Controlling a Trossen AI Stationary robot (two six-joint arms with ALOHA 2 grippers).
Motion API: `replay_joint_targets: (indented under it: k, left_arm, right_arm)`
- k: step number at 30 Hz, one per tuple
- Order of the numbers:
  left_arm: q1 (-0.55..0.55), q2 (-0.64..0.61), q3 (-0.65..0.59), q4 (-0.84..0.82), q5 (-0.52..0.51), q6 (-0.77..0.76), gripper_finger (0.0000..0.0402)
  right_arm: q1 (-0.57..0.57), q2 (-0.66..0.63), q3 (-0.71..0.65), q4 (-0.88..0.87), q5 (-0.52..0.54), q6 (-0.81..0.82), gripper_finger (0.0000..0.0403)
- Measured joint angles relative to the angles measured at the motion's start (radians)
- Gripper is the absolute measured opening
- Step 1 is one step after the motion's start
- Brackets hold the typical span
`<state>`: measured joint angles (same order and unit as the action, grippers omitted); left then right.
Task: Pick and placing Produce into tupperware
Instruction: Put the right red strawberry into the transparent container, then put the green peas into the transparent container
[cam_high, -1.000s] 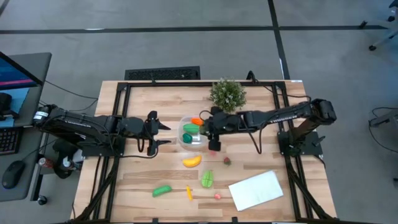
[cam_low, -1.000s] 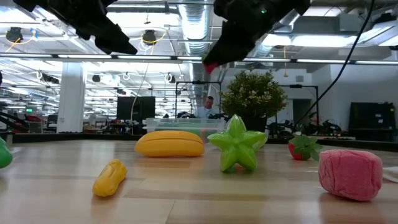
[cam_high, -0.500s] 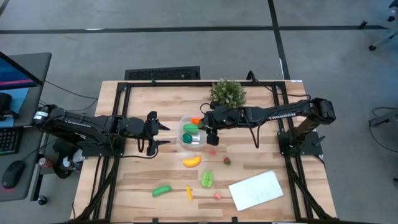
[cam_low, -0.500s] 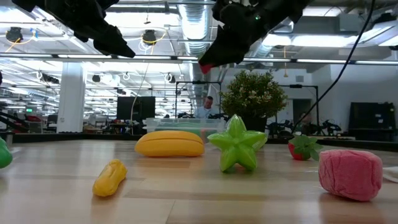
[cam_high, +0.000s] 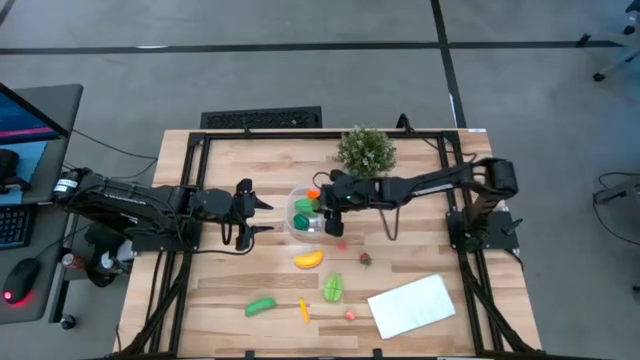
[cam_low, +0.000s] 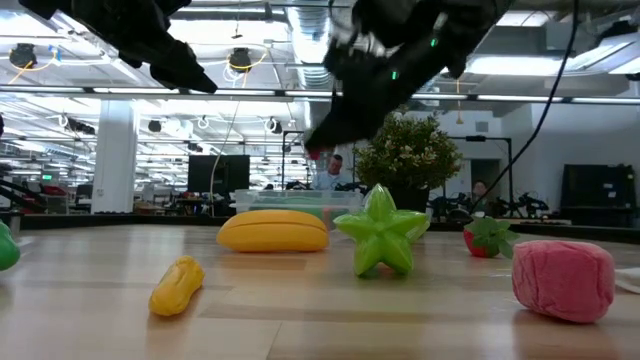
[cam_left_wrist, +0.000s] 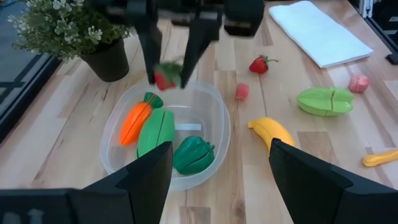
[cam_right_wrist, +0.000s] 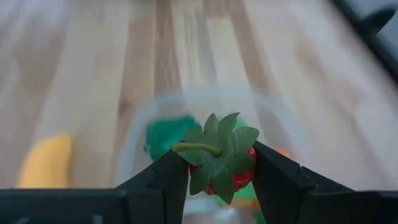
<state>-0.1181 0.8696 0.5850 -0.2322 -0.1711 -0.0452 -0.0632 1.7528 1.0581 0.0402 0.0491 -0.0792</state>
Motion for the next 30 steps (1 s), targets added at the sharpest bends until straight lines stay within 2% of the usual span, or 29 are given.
replay_joint_targets:
  k: [6, 15, 30]
  left_arm:
    - [0.0, 0.0, 0.0, -0.015, -0.001, 0.0, 0.0256]
    - [0.0, 0.0, 0.0, -0.015, -0.026, 0.0, 0.0256]
    - [0.0, 0.0, 0.0, -0.004, -0.027, -0.002, 0.0256]
  right_arm:
    - [-0.021, 0.066, 0.016, 0.029, -0.002, 0.008, 0.0161]
    - [-0.03, 0.069, 0.012, 0.008, -0.034, 0.019, 0.0149]
    - [-0.03, 0.069, 0.012, -0.013, -0.078, 0.026, 0.0215]
